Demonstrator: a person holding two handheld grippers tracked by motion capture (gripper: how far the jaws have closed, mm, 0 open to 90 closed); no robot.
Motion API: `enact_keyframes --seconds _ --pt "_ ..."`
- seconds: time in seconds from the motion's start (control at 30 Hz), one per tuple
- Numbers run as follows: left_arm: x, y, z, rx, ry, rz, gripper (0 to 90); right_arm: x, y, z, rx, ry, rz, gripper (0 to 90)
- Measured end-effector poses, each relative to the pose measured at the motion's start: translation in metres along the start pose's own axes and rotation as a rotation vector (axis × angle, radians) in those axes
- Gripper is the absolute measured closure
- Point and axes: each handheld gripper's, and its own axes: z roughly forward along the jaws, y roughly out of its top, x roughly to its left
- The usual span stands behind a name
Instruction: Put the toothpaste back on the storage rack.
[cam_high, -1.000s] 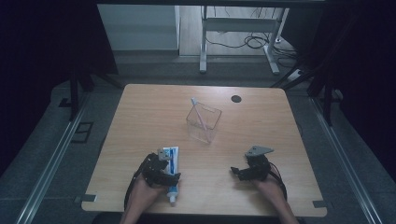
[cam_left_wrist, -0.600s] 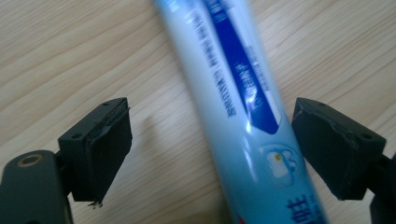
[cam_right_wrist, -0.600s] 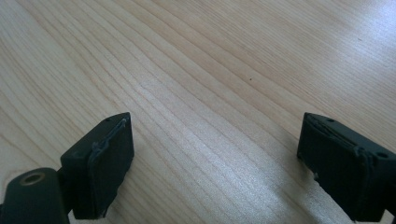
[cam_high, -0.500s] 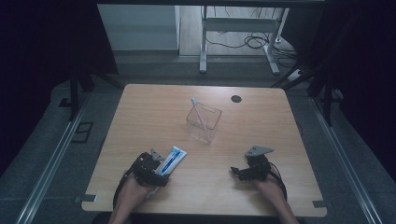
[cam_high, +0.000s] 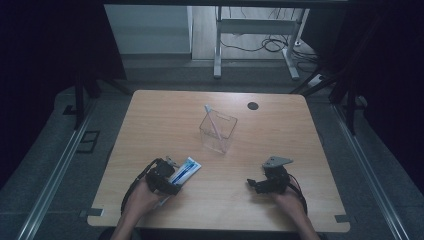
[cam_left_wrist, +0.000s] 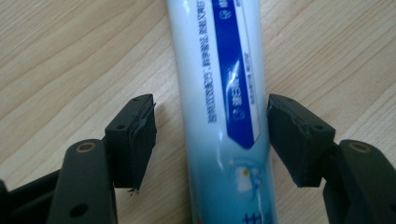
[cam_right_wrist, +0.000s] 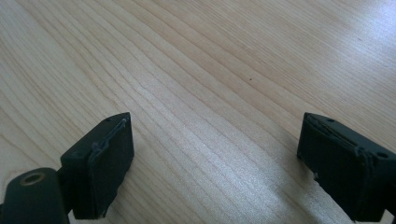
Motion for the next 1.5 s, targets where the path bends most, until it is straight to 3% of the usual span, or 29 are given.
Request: enact_keyframes --seconds 0.1,0.3,0.4,0.5,0.57,0.63,0.93,1.5 --pt "0.000 0.007 0.002 0.036 -0.010 0.017 38.6 0.000 0.000 0.000 0.000 0.000 0.000 10.5" --pt "0.000 0.018 0.005 0.104 -0.036 0.012 48.1 0.000 0.000 0.000 0.000 0.000 0.000 10.4" --pt "0.001 0.019 0.003 0.111 -0.045 0.008 54.8 0.000 0.000 0.000 0.000 0.000 -0.001 10.4" --pt "0.003 0.019 -0.001 0.094 -0.057 0.017 64.9 0.000 0.000 0.000 0.001 -0.001 0.000 10.5" --pt "0.003 0.018 -0.002 0.069 -0.065 0.003 68.0 0.000 0.000 0.000 0.000 0.000 -0.002 10.5" --pt "0.006 0.017 -0.003 0.067 -0.069 0.016 69.7 0.000 0.000 0.000 0.001 -0.001 0.000 10.4" --pt "0.012 0.017 -0.009 -0.006 -0.078 0.005 71.8 0.000 0.000 0.000 0.001 0.000 0.000 10.5" --pt "0.015 0.028 -0.033 -0.151 -0.088 0.022 72.0 0.000 0.000 0.000 0.000 0.000 -0.004 10.5"
